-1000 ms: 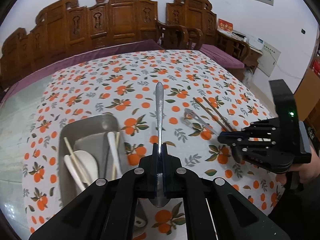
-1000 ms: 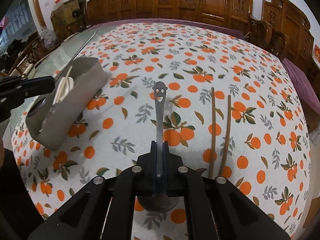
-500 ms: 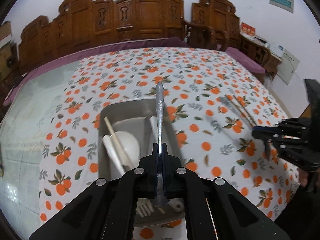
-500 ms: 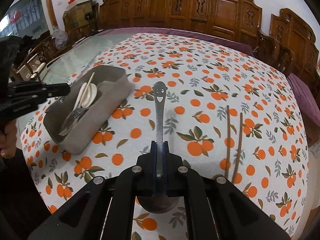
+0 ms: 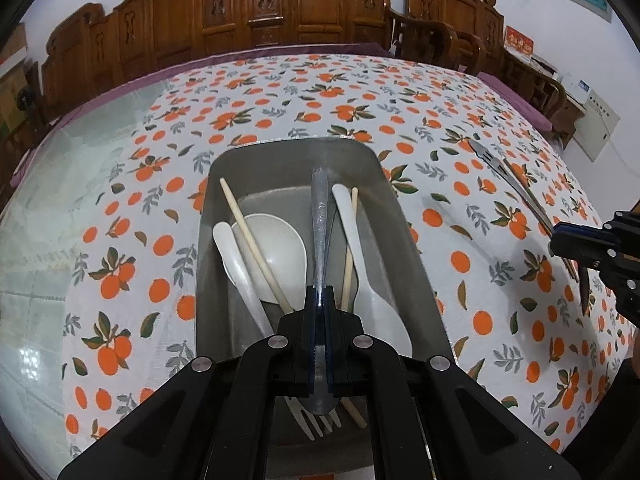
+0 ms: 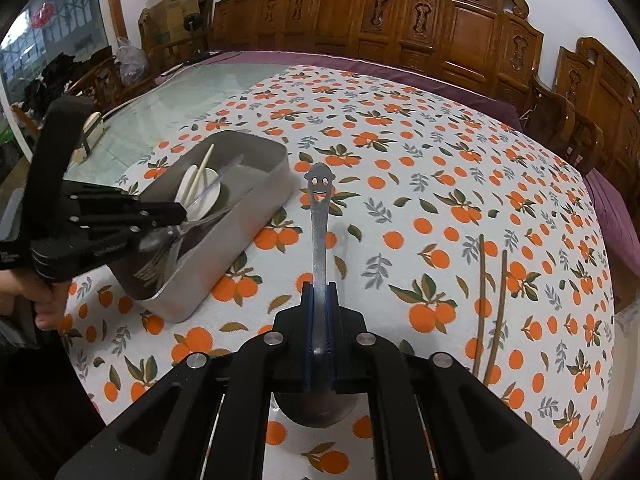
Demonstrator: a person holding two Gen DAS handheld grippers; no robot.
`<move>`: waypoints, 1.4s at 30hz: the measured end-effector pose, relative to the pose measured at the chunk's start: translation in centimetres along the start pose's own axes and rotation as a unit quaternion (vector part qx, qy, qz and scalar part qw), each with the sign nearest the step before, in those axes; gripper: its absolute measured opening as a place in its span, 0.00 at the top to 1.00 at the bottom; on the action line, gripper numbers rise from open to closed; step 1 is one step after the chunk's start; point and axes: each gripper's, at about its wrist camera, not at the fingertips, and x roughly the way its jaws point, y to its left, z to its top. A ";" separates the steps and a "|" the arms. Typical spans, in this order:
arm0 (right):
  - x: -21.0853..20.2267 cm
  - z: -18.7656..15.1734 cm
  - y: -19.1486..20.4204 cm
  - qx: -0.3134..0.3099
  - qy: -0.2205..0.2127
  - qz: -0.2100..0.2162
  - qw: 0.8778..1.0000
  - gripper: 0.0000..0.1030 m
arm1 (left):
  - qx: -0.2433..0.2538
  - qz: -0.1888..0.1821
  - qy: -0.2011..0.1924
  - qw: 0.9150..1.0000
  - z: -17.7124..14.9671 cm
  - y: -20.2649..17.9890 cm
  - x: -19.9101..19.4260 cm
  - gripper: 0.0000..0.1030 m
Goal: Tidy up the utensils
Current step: 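Carry the metal spoon into the tray and open the left gripper, then lower the smiley-face metal spoon into the tray and open the right gripper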
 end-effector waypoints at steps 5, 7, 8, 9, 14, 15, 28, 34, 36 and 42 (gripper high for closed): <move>0.1 1.1 1.7 -0.006 0.003 -0.002 1.000 0.93 | -0.006 -0.007 0.006 1.000 0.2 0.2 0.4 0.97; 0.0 1.4 2.3 -0.008 0.004 -0.005 1.000 0.93 | -0.002 -0.010 0.001 1.000 0.3 0.1 0.0 0.97; -0.1 1.6 2.6 -0.010 0.004 -0.006 1.000 0.93 | -0.002 -0.012 -0.001 1.000 0.3 0.1 -0.1 0.97; -0.1 1.7 2.9 -0.012 0.005 -0.007 1.000 0.93 | -0.003 -0.014 -0.004 1.000 0.4 0.2 -0.4 0.97; -0.5 2.4 4.5 -0.022 0.007 -0.016 1.000 0.93 | -0.008 -0.020 -0.024 0.999 0.8 1.1 -2.3 0.97; -0.6 2.6 4.8 -0.024 0.007 -0.018 1.000 0.93 | -0.008 -0.020 -0.028 0.999 0.9 1.2 -2.6 0.96; -1.2 4.1 8.1 -0.037 0.000 -0.018 0.999 0.93 | -0.037 -0.006 -0.078 0.996 1.3 4.9 -6.4 0.40; -0.9 4.8 9.0 -0.036 -0.004 -0.009 0.999 0.93 | -0.050 0.012 -0.097 0.994 1.5 6.5 -7.3 0.11; -0.7 5.0 9.2 -0.035 -0.006 -0.006 0.999 0.93 | -0.055 0.024 -0.099 0.993 1.5 7.0 -7.3 0.08; 0.0 5.8 9.9 -0.026 -0.014 0.005 1.000 0.93 | -0.068 0.042 -0.104 0.991 1.5 8.7 -7.7 0.08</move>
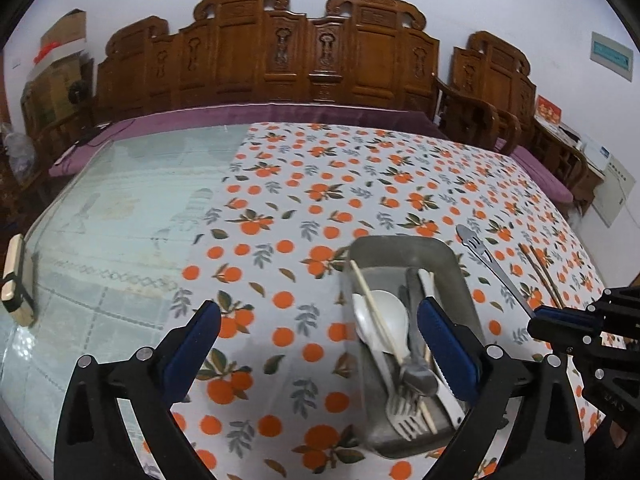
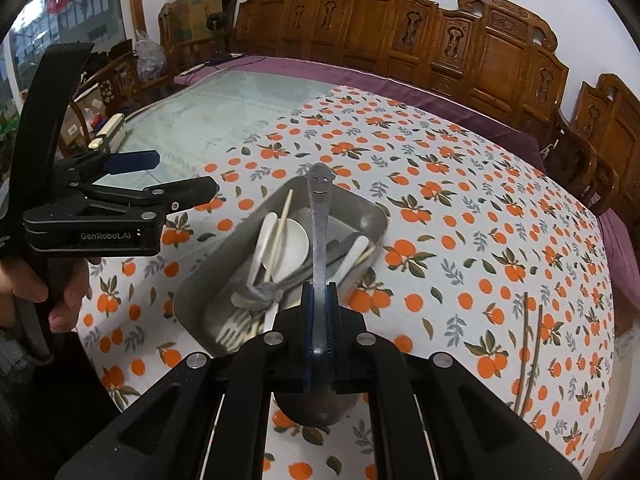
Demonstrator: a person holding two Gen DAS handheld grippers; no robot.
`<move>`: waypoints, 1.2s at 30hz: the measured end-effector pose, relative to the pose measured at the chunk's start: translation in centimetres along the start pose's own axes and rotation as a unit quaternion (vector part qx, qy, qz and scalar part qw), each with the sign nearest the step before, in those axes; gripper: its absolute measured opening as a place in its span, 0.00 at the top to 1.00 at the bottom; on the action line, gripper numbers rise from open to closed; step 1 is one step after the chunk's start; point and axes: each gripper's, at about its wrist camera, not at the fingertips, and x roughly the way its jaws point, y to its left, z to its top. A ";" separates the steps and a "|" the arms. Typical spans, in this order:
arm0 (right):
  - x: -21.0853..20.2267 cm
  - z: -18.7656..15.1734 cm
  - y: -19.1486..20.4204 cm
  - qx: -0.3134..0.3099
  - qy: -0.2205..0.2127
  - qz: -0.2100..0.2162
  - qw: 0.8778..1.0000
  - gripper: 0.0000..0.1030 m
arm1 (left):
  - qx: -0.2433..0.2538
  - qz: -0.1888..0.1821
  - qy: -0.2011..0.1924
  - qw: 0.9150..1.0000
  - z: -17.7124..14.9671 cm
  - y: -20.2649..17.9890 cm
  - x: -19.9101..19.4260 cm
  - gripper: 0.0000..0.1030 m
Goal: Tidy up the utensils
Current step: 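Lower the smiley-face metal spoon into the tray and open the right gripper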
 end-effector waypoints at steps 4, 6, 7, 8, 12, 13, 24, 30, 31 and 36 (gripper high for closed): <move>1.0 0.7 0.4 0.011 -0.005 0.008 1.000 0.93 | -0.007 0.009 -0.003 1.000 0.2 1.1 -0.2 0.08; 1.6 1.0 0.6 0.017 -0.006 0.014 1.000 0.93 | -0.015 0.009 -0.005 1.000 0.3 1.6 -0.3 0.08; 1.9 1.1 0.7 0.020 -0.006 0.016 1.000 0.93 | -0.016 0.008 -0.005 1.000 0.3 1.7 -0.2 0.08; 2.4 1.3 0.8 0.025 -0.005 0.019 1.000 0.93 | -0.016 0.009 -0.005 1.000 0.3 1.8 -0.2 0.08; 4.4 1.8 0.9 0.051 -0.002 0.029 0.998 0.93 | -0.010 0.012 -0.004 1.000 0.3 1.8 -0.1 0.08; 5.0 1.9 0.9 0.058 -0.001 0.031 0.998 0.93 | -0.010 0.013 -0.004 1.000 0.3 1.8 -0.2 0.08; 9.6 0.9 0.7 0.102 0.032 0.032 0.994 0.93 | -0.010 0.011 0.004 1.000 0.1 1.9 0.2 0.08; 10.2 0.6 0.3 0.105 0.041 0.023 0.993 0.93 | -0.009 0.009 0.004 1.000 0.1 1.9 0.1 0.08; 10.2 0.7 0.3 0.105 0.040 0.025 0.993 0.93 | -0.009 0.009 0.003 1.000 0.2 1.9 0.1 0.08; 9.2 0.8 0.0 0.109 0.020 0.055 0.992 0.92 | -0.011 0.008 0.003 1.000 0.2 1.8 0.1 0.08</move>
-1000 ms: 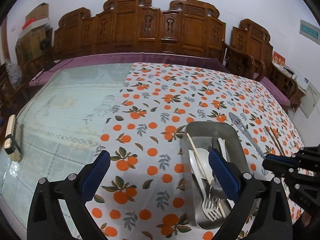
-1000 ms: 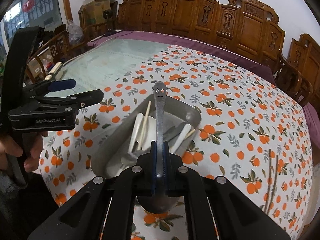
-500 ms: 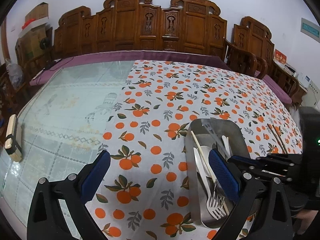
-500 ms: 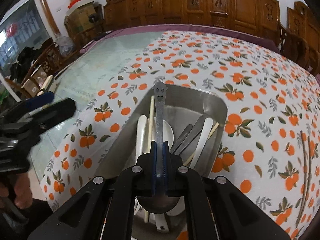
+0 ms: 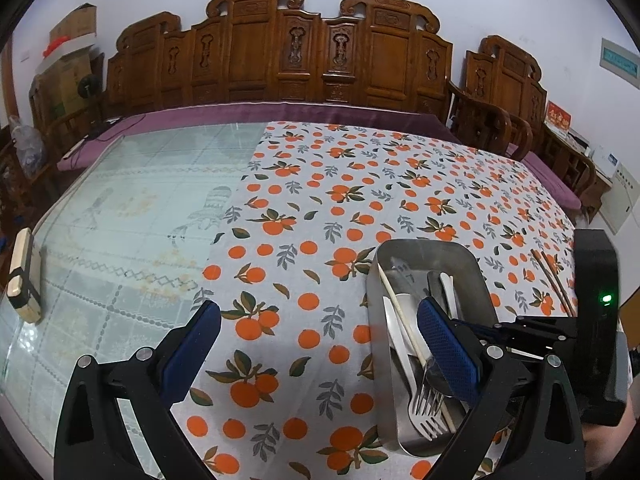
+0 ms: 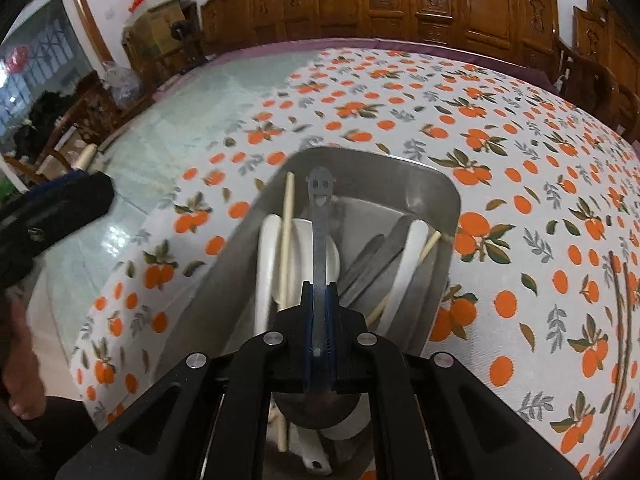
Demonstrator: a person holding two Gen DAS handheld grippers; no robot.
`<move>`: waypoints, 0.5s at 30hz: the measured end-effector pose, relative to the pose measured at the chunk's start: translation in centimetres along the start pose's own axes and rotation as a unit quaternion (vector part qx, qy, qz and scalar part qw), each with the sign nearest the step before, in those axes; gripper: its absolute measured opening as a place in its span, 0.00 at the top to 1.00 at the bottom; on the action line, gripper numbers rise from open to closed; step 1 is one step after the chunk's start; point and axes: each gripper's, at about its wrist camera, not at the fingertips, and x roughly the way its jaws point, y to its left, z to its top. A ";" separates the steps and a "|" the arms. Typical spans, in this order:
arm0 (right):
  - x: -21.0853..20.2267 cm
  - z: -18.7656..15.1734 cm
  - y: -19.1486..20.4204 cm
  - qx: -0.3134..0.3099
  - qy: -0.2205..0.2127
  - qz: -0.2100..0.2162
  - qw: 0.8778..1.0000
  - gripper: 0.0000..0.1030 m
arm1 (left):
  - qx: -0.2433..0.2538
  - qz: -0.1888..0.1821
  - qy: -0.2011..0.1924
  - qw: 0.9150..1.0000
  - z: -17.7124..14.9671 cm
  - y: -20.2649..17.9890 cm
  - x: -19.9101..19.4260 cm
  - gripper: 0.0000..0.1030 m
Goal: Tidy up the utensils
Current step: 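Lower the smiley-face metal spoon into the tray and open the right gripper, then move both grippers toward the remaining wooden chopsticks on the cloth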
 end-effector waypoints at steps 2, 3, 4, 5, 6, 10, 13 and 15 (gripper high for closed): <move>-0.8 0.2 0.0 -0.006 -0.007 0.004 1.000 0.92 | 0.000 -0.001 0.000 1.000 0.0 0.0 0.0 0.08; -1.1 0.2 0.0 -0.010 -0.010 0.002 1.000 0.92 | 0.001 -0.001 0.001 1.000 0.0 -0.2 0.0 0.08; -1.7 0.2 -0.1 -0.015 -0.015 0.000 1.000 0.92 | 0.001 -0.001 0.002 1.000 0.0 -0.3 0.0 0.08; -2.5 0.1 -0.3 -0.018 -0.022 -0.001 1.000 0.92 | 0.002 -0.002 0.003 1.000 -0.1 -0.4 0.0 0.08; -3.3 -0.1 -0.6 -0.019 -0.027 0.000 0.999 0.92 | 0.001 -0.004 0.003 1.000 -0.2 -0.5 0.0 0.08; -6.5 -0.9 -2.0 -0.030 -0.045 -0.009 0.999 0.92 | 0.007 -0.004 0.005 1.000 -0.6 -1.4 0.0 0.08; -9.9 -1.7 -3.4 -0.034 -0.056 -0.015 0.998 0.92 | 0.003 -0.012 -0.002 1.000 -0.7 -2.4 -0.7 0.08; -11.8 -2.2 -4.2 -0.038 -0.062 -0.021 0.997 0.92 | 0.001 -0.019 -0.006 1.000 -0.7 -3.3 -1.3 0.08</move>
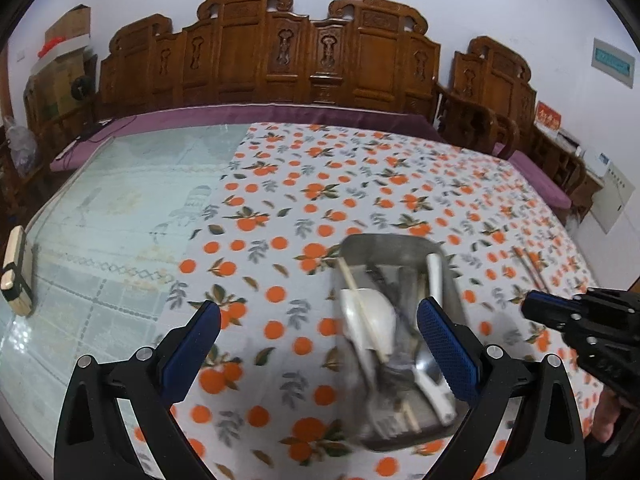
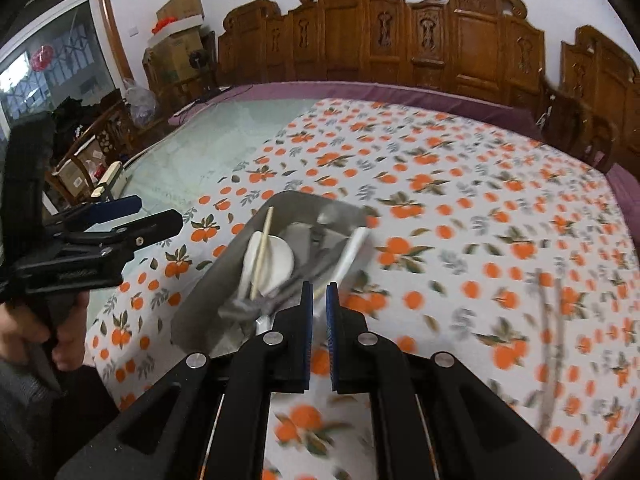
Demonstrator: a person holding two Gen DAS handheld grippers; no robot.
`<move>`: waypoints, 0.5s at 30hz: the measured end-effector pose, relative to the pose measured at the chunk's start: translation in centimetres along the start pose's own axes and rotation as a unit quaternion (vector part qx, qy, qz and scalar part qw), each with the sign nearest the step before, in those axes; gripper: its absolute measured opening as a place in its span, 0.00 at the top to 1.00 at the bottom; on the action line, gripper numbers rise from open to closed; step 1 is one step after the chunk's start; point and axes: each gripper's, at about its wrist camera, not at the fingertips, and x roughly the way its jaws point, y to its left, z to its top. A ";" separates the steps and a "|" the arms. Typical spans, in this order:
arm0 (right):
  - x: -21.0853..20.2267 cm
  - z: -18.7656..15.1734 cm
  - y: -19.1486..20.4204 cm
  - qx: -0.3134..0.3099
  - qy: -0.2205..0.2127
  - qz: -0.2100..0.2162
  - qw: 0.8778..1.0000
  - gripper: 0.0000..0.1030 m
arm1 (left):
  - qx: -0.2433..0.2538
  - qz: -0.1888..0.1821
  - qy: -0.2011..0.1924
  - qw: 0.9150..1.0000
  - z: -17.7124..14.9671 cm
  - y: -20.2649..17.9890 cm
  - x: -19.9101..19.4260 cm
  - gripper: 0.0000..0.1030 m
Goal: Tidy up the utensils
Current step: 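Move both grippers toward the remaining wooden chopsticks on the cloth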
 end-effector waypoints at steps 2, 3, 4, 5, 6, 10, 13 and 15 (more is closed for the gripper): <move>-1.8 -0.4 -1.0 0.000 -0.005 -0.004 1.000 0.85 | 0.002 -0.006 -0.004 1.000 0.0 -1.1 -0.7 0.08; -2.7 -0.6 -1.5 0.001 -0.005 -0.006 1.000 0.82 | 0.004 -0.008 -0.004 1.000 -0.1 -1.8 -1.1 0.08; -3.6 -1.0 -2.0 -0.001 -0.008 -0.011 1.000 0.76 | 0.003 -0.010 -0.004 1.000 -0.2 -2.3 -1.3 0.08; -4.2 -1.3 -2.3 -0.004 -0.010 -0.014 1.000 0.73 | 0.002 -0.013 -0.002 1.000 -0.3 -2.8 -1.6 0.08; -5.1 -1.6 -2.7 -0.009 -0.012 -0.020 1.000 0.73 | 0.000 -0.017 0.004 1.000 -0.5 -3.2 -1.8 0.08; -8.2 -2.4 -4.5 -0.002 -0.023 -0.028 0.999 0.64 | -0.002 -0.017 0.020 1.000 -1.2 -4.4 -2.8 0.08; -10.3 -2.8 -5.5 0.001 -0.032 -0.037 0.999 0.53 | -0.003 -0.014 0.024 1.000 -1.2 -5.0 -3.9 0.08; -11.8 -3.1 -6.5 0.008 -0.037 -0.046 0.998 0.51 | -0.005 -0.017 0.024 1.000 -0.8 -5.4 -4.8 0.08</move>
